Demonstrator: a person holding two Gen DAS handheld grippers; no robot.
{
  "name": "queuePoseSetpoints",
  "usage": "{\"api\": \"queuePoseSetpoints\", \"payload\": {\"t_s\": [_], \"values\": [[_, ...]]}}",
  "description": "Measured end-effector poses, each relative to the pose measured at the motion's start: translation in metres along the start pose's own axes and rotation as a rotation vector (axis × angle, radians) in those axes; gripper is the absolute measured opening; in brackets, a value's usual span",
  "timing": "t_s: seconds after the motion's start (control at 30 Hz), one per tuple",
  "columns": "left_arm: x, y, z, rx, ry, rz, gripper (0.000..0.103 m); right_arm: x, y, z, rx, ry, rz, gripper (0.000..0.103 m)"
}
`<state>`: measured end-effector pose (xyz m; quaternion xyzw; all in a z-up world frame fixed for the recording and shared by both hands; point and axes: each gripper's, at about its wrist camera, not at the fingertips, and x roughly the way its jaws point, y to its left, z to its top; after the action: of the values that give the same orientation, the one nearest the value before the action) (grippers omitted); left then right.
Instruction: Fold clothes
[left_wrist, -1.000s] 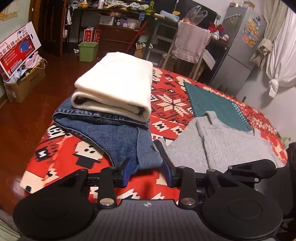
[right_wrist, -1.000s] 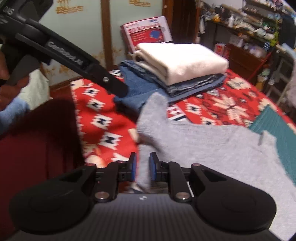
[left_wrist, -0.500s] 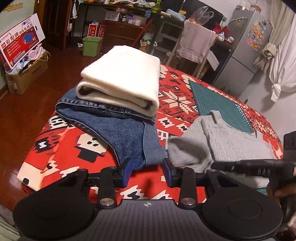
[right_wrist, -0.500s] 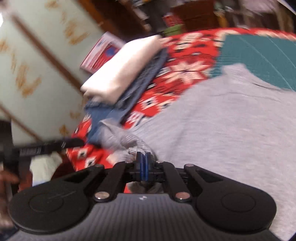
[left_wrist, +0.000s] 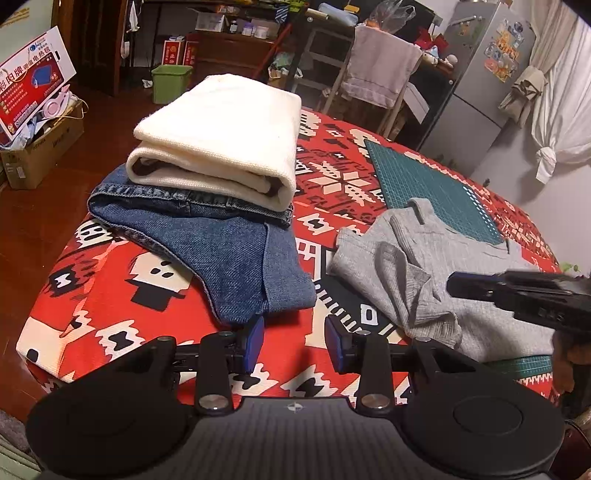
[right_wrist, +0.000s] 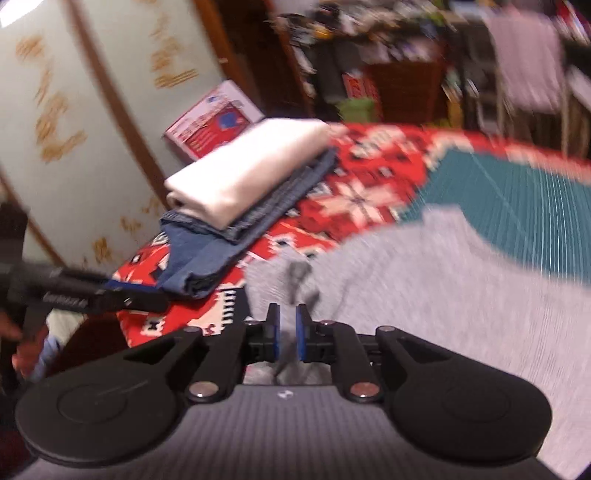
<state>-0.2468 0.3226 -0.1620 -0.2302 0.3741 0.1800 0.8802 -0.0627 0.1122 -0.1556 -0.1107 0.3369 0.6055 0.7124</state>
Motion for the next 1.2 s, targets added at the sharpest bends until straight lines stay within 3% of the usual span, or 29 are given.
{"api": "queuePoseSetpoints", "payload": {"t_s": [0.17,0.2,0.37,0.43,0.53,0.67,0.87,1.03,1.2], "values": [[-0.001,0.0,0.001,0.001,-0.002,0.0,0.035,0.015,0.046,0.005,-0.267,0.08,-0.051,0.015],[-0.002,0.0,0.001,0.001,-0.003,0.0,0.035,0.021,0.05,0.003,-0.301,0.1,-0.073,0.02],[-0.004,0.002,0.003,0.0,-0.01,0.006,0.035,0.03,0.051,-0.005,-0.335,0.14,-0.118,0.022],[-0.004,0.003,0.003,-0.003,-0.011,0.007,0.035,0.025,0.043,-0.005,-0.285,0.112,-0.13,0.012],[-0.004,0.003,0.004,-0.006,-0.012,0.007,0.035,0.016,0.03,-0.005,-0.196,0.069,-0.142,0.01],[-0.002,-0.001,0.004,-0.002,-0.009,0.0,0.035,0.003,-0.014,-0.01,0.081,0.031,-0.113,0.005],[0.009,-0.015,0.015,0.013,-0.007,-0.046,0.035,-0.016,-0.072,-0.035,0.492,-0.051,-0.032,0.005],[0.029,-0.034,0.04,0.091,-0.017,-0.071,0.035,-0.017,-0.085,-0.055,0.585,-0.033,-0.03,0.005],[0.069,-0.045,0.064,0.148,0.036,-0.077,0.035,-0.015,-0.087,-0.062,0.601,-0.028,-0.016,0.005]]}}
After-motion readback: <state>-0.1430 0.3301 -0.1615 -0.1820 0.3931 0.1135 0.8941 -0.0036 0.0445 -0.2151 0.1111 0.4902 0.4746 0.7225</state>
